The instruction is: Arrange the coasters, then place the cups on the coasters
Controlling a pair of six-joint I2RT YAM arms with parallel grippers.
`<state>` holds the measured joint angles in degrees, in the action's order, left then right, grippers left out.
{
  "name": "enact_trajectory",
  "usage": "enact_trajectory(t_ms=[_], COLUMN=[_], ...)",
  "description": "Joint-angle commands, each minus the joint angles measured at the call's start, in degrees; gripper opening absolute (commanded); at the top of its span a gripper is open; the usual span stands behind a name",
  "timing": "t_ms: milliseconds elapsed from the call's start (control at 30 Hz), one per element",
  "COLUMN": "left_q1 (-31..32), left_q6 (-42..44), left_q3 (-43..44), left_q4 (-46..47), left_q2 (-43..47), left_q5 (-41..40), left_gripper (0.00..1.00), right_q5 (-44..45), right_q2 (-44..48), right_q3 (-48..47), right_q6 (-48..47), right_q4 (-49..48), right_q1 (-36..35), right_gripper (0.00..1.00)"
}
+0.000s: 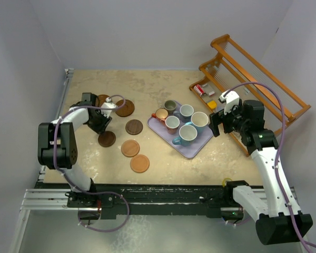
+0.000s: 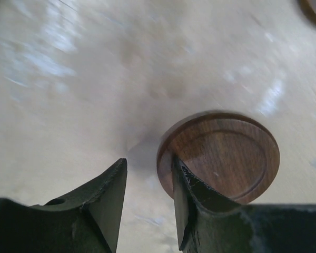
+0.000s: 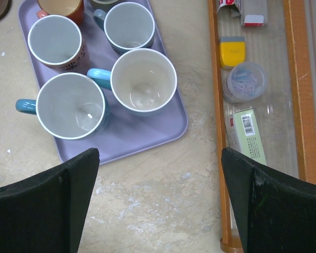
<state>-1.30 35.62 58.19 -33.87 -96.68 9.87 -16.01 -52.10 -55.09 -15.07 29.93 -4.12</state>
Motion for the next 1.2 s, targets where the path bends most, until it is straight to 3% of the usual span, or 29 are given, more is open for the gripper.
enact_trajectory(t_ms=[0,233,533,767,933,1167], left_q1=[-1.91,-3.99,-3.97,-3.53,0.16,7.61], left_q6=[-2.57,-3.59,-4.21,-9.03,-11.62,-12.32], left_q3=[5.03,12.81,15.81,19.03,19.05,20.29], left_q4=[10.76,9.90,7.88,2.88,2.48,4.42], left_q2=[-9.54,-15.49,-15.07,-9.37,-5.07,-6.12], left_q5=[-6.40,-9.76,-9.94,-0.36,5.13,3.35], left_gripper=[0.36,0.35,0.36,0.46,0.52,0.55], right_q5=[-0.37,-0.17,-0.25,-0.33,-0.43,-0.41], right_q2=[-0.02,-0.31,-0.42,-0.21,-0.07,0.06], right_q3=[-0.46,-0.46,-0.45,-0.45,-0.50,-0.46], right_q6=[-0.85,-0.92,-1.02,-0.91,-0.84,-0.88], right_q4=[-0.49,-0.58,-0.58,-0.53,-0.46,-0.49], right_q1=[-0.10,-0.10,-0.10,-0.10,-0.08,-0.10], right_gripper=[1.00,1.00,1.00,1.00,1.00,1.00])
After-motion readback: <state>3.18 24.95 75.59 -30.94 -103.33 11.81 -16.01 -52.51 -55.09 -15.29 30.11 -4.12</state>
